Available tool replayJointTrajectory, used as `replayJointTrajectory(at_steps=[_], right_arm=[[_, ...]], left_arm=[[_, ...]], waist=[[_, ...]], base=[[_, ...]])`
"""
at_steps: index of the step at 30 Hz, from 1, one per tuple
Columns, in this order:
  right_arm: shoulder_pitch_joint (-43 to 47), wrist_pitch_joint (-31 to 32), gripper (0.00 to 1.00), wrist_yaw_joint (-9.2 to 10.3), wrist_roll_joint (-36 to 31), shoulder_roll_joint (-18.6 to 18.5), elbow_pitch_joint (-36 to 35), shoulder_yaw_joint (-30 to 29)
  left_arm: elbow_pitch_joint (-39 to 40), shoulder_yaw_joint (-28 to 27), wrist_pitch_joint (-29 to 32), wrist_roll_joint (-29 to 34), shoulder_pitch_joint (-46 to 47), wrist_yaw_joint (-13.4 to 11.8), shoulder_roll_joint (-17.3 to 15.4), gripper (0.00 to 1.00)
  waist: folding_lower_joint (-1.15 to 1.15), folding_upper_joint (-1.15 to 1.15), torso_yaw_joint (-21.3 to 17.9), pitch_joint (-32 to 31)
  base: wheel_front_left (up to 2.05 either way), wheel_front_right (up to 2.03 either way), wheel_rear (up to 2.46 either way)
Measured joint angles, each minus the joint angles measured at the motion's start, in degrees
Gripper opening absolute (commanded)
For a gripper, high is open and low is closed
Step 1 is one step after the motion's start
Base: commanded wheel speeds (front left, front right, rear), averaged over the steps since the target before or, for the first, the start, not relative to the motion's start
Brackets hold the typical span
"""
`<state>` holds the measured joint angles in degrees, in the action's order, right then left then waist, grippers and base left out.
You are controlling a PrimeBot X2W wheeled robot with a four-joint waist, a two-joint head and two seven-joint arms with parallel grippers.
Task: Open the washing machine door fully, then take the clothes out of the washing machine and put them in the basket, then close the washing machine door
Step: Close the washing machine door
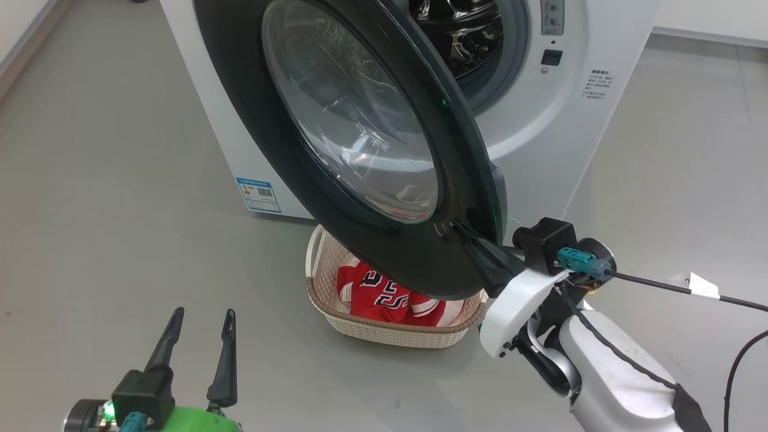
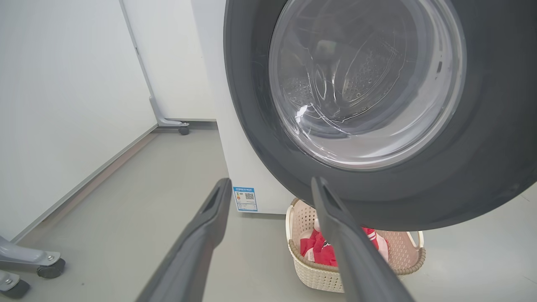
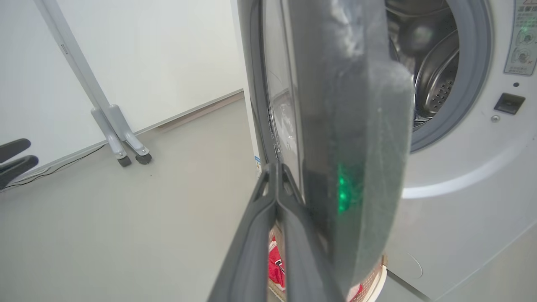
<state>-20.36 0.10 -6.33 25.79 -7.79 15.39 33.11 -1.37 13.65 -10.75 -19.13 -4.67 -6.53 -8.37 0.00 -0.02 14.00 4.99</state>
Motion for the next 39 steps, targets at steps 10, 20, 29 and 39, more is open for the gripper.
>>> replayJointTrajectory(at_steps=[10,20,29,39], right_arm=[[-1.15,-0.78,0.0,0.45,0.36,0.0,1.19,-1.44],[-6.41,-1.7,0.0,0.51,0.41,-0.83,2.66,-3.88],[-13.08,-2.18,0.0,1.16,0.4,-2.05,5.11,-7.21],[-23.84,-2.18,0.0,2.99,-0.19,-5.92,10.66,-12.0]], left_arm=[[0.41,0.07,-0.07,0.16,0.1,0.0,-0.07,1.0],[1.14,0.58,-0.45,0.18,1.83,0.0,0.15,1.0],[1.88,1.59,-0.49,0.59,4.25,0.02,0.51,1.0],[1.85,3.42,-0.8,0.77,7.82,0.81,2.09,1.0]], waist=[[0.0,0.0,-0.36,1.01],[0.0,0.0,-0.22,3.65],[0.0,0.0,0.04,6.67],[0.0,0.0,1.26,10.75]], base=[[0.0,0.0,0.0],[0.0,0.0,0.0],[0.0,0.0,0.0],[0.0,0.0,0.0]])
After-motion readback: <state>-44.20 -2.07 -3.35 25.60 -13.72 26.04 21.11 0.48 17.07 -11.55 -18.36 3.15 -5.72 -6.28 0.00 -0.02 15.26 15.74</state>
